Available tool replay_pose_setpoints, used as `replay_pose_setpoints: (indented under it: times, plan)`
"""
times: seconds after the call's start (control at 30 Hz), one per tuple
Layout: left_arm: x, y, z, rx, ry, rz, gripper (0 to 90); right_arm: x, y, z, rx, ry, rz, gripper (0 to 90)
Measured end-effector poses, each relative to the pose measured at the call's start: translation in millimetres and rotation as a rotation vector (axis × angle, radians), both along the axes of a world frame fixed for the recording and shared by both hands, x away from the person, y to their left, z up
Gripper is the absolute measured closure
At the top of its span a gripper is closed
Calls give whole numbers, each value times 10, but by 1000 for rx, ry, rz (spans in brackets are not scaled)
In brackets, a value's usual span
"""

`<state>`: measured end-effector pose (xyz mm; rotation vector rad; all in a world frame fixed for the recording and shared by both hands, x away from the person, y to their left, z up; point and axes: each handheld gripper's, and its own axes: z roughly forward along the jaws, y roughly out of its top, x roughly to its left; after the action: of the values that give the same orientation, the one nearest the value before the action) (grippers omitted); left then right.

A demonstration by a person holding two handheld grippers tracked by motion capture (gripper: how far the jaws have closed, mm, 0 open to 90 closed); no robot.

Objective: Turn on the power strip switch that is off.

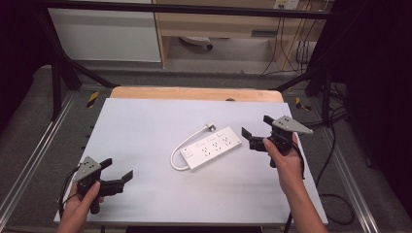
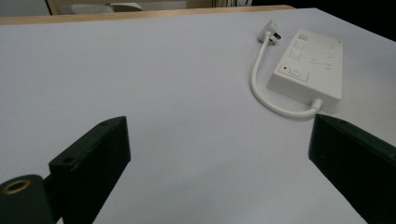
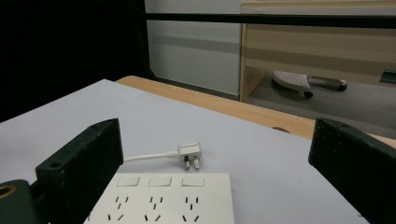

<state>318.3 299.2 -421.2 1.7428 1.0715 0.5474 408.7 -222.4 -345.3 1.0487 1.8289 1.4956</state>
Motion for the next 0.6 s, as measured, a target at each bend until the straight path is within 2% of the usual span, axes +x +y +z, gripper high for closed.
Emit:
replay_pose_setpoints:
  times: [0.43,0.5,0.6]
  plan:
    - [6,5,-5,-1,5,1,56,137,52,-3,20,-1,-1,54]
    - [8,7,-3,-2,5,3,56,173,56,-13,49,-7,6,62]
    - [11,13,-6,-4,6,6,57,227,66,-28,55,-2,-2,68]
